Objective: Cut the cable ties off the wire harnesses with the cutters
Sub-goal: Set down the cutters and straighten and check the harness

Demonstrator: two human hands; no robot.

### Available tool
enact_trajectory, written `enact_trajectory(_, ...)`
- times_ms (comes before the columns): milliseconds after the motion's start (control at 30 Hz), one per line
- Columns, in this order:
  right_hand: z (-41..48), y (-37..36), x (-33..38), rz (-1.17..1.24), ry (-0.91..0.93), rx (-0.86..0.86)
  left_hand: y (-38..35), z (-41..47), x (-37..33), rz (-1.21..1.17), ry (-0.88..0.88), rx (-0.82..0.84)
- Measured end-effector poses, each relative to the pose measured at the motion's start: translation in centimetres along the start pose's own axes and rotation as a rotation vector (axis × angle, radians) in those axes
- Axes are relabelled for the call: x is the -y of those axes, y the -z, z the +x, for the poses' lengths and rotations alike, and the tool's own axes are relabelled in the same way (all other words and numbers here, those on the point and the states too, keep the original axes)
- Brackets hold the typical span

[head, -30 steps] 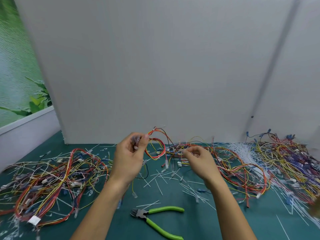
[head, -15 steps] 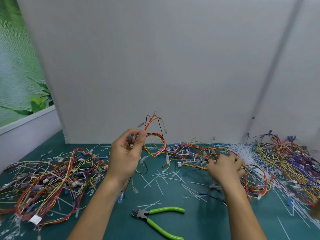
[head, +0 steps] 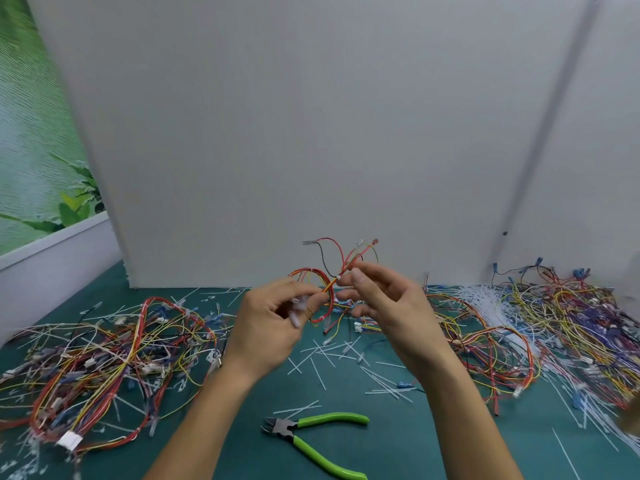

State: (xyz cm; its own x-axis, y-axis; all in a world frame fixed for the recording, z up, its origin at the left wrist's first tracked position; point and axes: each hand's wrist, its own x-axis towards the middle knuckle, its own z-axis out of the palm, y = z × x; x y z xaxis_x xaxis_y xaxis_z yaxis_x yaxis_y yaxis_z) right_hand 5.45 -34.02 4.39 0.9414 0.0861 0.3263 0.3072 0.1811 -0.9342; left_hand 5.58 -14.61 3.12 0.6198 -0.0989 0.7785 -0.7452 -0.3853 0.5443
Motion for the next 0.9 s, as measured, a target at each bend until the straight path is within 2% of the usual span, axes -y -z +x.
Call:
enact_trajectory(200,-0.05,-0.27,-0.07,0.064,0.043,0.004,0.28,-0.04,0.60,0.183,-0.142,0.066)
enact_trajectory(633,-0.26,-0.56,-0.09,-0.024,0.081,0.007,0.23,-0.20,1.05,0.310,-0.183,0.090)
enact_trajectory(900,0.05,-0.55,-0.15,0.016,0.062,-0.047,0.36,-0.39,0.91,0.427,-0.221,0.082)
